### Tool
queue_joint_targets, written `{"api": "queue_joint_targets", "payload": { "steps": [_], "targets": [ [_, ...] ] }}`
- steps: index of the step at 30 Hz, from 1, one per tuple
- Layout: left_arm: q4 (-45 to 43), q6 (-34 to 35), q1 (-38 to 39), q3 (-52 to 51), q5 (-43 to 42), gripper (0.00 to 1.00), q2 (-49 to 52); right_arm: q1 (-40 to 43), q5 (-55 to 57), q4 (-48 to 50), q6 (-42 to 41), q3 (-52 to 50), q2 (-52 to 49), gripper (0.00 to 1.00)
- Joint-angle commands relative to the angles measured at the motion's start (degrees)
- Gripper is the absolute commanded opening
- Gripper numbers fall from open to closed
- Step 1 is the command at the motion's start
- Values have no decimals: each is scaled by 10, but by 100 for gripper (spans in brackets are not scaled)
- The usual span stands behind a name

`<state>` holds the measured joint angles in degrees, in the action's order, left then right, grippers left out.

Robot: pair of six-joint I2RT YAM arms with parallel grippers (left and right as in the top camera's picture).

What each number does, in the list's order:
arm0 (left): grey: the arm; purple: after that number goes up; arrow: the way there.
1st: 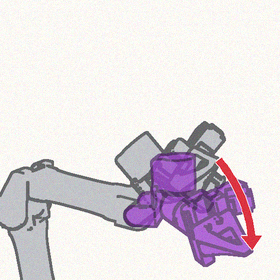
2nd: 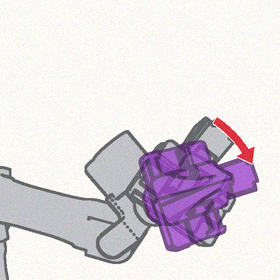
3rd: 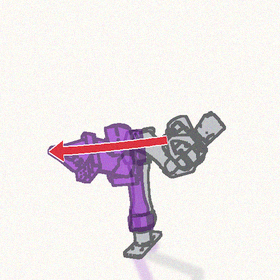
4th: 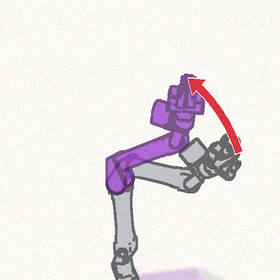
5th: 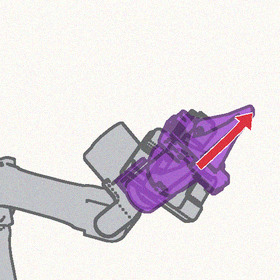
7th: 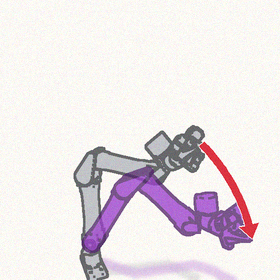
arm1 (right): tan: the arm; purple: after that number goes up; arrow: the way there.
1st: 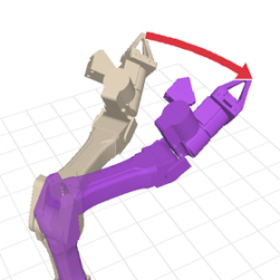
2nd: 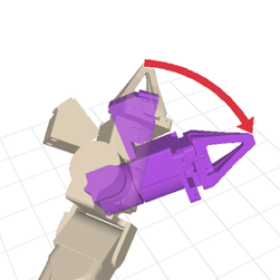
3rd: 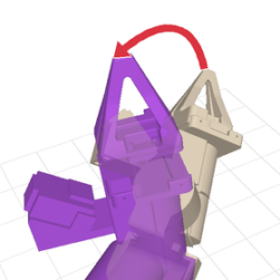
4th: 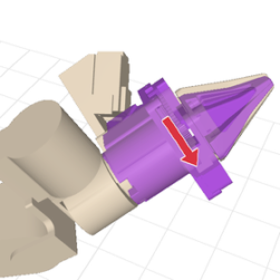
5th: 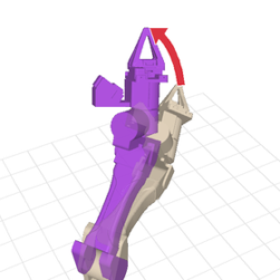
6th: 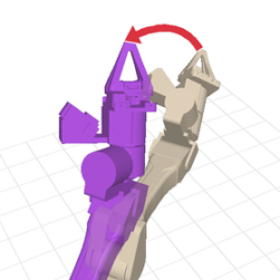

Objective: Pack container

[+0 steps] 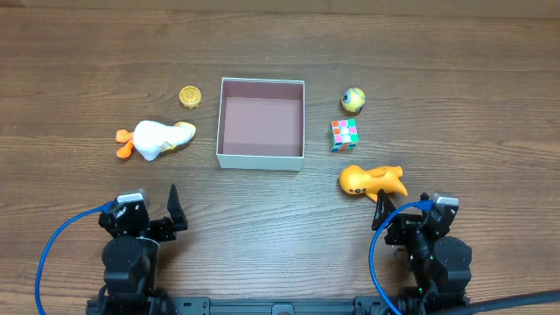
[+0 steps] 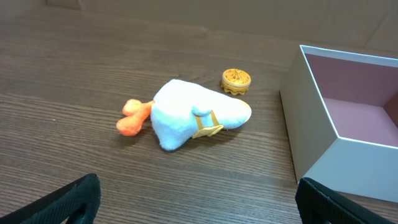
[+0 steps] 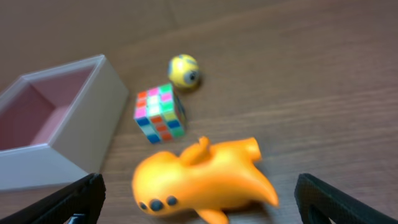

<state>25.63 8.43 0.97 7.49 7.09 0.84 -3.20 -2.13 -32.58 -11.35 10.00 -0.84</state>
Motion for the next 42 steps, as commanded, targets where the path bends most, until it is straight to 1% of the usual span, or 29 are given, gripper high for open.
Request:
{"api": "queue_joint_targets", "payload": {
  "steps": [1,5,8,12,16,17,19,23,25,27,31,33,35,37,39,42],
  "targets": [
    [-2,-11,-6,-2,-7,100,-6,-4,-50,27,-37,-4,7,100],
    [-2,-11,-6,-2,-7,100,-6,-4,-53,30,-37,2,7,100],
    [-2,-11,-6,-2,-7,100,-6,-4,-52,31,-37,27,7,100],
    [-2,-12,-6,-2,-7,100,-6,-4,-53,33,-37,88,-6,100],
    [-2,-11,-6,-2,-7,100,-6,-4,-83,13,-37,173,-71,100],
    [-2,-11,-6,-2,-7,100,-6,-4,-100,2,-37,214,-111,100],
    [-2,-11,-6,-2,-7,100,-6,-4,-112,-19,-37,262,-162,100],
    [-2,-11,-6,-2,-7,100,-6,-4,-136,-99,-35,376,-290,100],
    [-2,-11,-6,-2,-7,100,-6,-4,-178,-143,-35,428,-343,100],
    [-2,-11,-6,-2,-7,100,-6,-4,-195,-180,-35,455,-380,100],
    [-2,-11,-6,-2,-7,100,-6,-4,-170,-207,-32,453,-450,100],
    [-2,-11,-6,-2,-7,100,-6,-5,-176,-223,-3,456,-489,100],
    [-2,-11,-6,-2,-7,100,-6,-5,-176,-264,21,473,-547,100],
    [-2,-11,-6,-2,-7,100,-6,-5,-176,-320,60,512,-635,100],
    [-2,-11,-6,-2,-7,100,-6,-8,-173,-353,83,549,-697,100],
    [-2,-11,-6,-2,-7,100,-6,-15,-167,-387,93,628,-789,100]
  ]
}}
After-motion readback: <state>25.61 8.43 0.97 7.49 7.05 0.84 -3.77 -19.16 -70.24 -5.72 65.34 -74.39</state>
